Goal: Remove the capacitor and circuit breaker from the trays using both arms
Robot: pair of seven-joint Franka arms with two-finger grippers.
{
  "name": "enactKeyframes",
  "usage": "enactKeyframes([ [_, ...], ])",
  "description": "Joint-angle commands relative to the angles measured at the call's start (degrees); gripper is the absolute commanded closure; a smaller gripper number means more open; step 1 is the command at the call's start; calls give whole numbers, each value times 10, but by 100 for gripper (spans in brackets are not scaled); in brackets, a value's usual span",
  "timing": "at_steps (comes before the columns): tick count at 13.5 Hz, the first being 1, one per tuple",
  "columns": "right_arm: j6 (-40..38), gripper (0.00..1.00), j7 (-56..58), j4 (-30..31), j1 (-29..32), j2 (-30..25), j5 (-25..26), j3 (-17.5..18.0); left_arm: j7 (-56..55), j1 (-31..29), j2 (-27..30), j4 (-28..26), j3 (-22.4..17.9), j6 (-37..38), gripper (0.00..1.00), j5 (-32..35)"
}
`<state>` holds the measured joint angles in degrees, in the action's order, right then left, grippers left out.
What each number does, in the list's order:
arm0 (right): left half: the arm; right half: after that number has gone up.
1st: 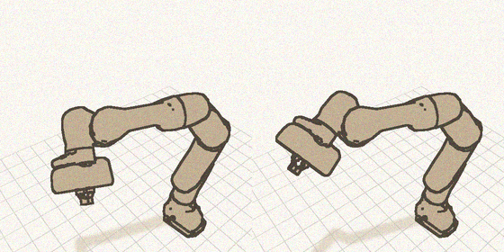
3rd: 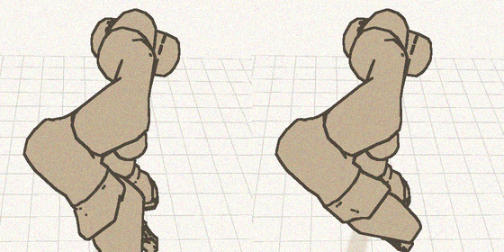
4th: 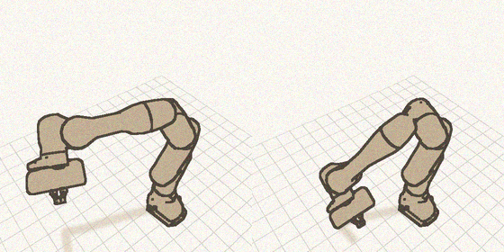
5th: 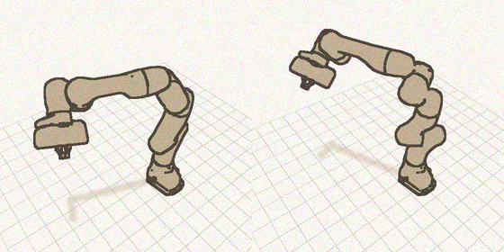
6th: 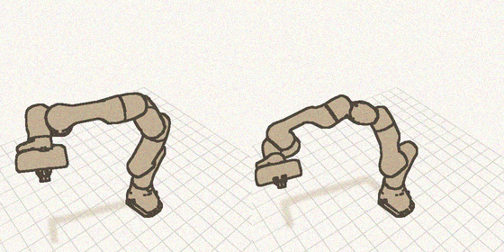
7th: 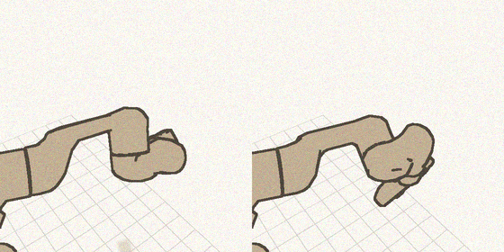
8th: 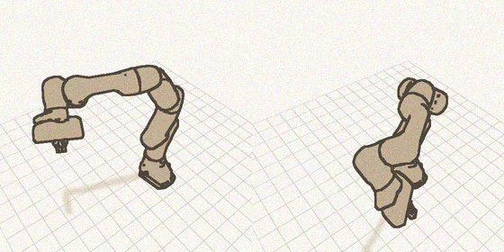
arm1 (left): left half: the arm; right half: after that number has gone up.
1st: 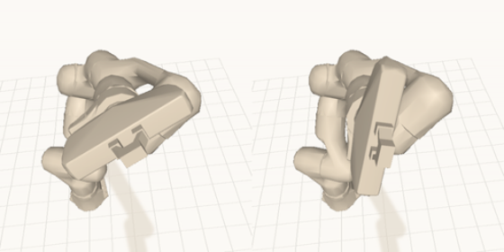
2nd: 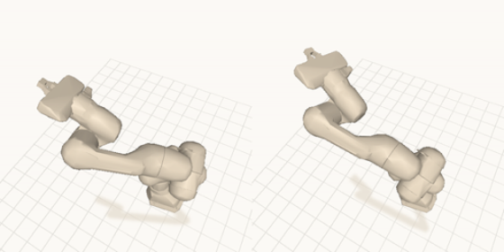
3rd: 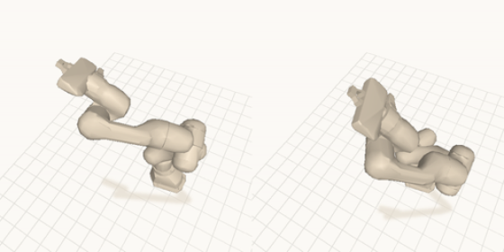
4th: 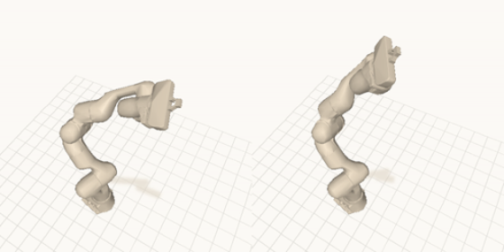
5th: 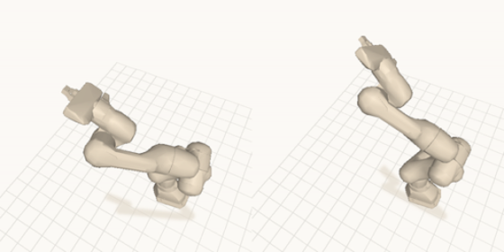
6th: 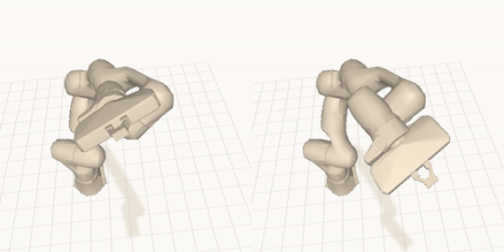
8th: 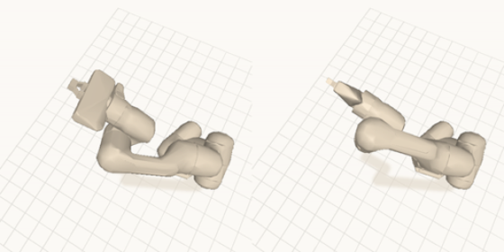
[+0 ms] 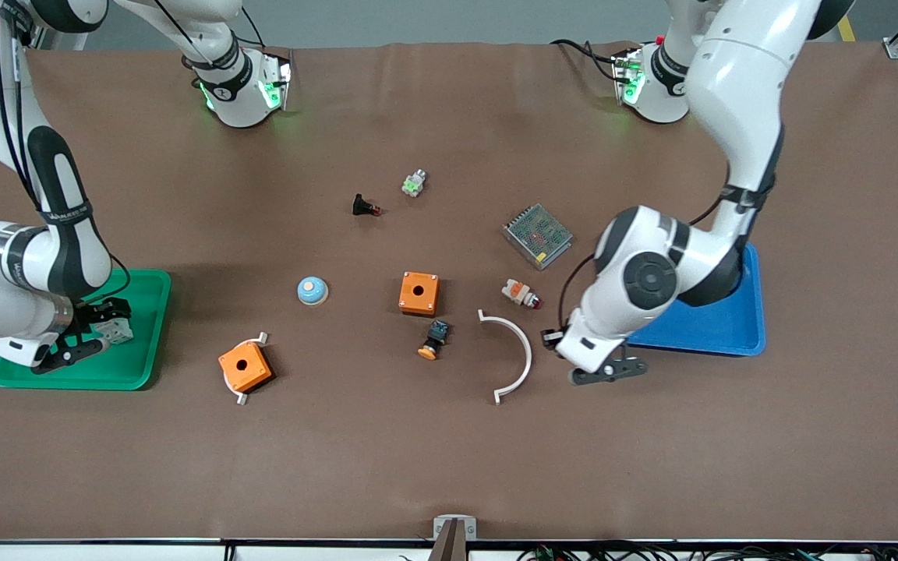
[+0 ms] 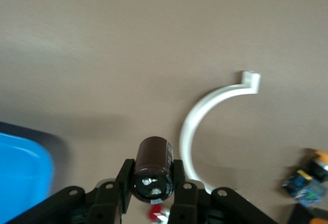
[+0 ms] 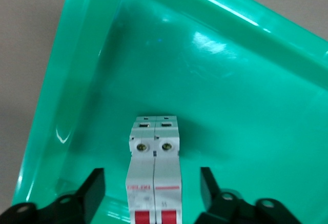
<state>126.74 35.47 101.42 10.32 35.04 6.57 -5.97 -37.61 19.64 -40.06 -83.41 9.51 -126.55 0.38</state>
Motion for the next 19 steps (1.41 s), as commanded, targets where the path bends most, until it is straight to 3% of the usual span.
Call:
enactKeyframes([
  [1, -1, 62, 16, -13, 13, 7, 6, 10, -46, 34, -48, 57, -5, -17, 99, -8],
  [2, -5, 80, 15, -14, 11, 6, 6, 10, -56, 38, -58, 58, -4, -47, 98, -8],
  [3, -9, 90, 12, -15, 9, 2, 5, 11, -66, 50, -67, 58, -4, -83, 98, -8],
  [5, -52, 99, 7, -34, 1, -17, -20, 14, -88, 66, -89, 59, -5, -135, 98, -8],
  [7, -151, 99, -21, -91, -30, -27, -67, 13, -97, 79, -99, 63, -8, -148, 95, -8],
  [10, -247, 100, -139, -154, -89, -37, -79, 15, -101, 102, -120, 76, -13, -152, 81, -6],
  [16, -267, 100, -425, -155, -229, -53, -151, 14, -100, 126, -131, 76, -38, -178, 52, -3],
  [18, -253, 100, -501, -154, -270, -48, -192, 13, -100, 124, -130, 76, -38, -178, 40, -3],
  [19, -229, 100, -523, -149, -286, -43, -206, 13, -98, 123, -126, 76, -40, -178, 29, -2],
])
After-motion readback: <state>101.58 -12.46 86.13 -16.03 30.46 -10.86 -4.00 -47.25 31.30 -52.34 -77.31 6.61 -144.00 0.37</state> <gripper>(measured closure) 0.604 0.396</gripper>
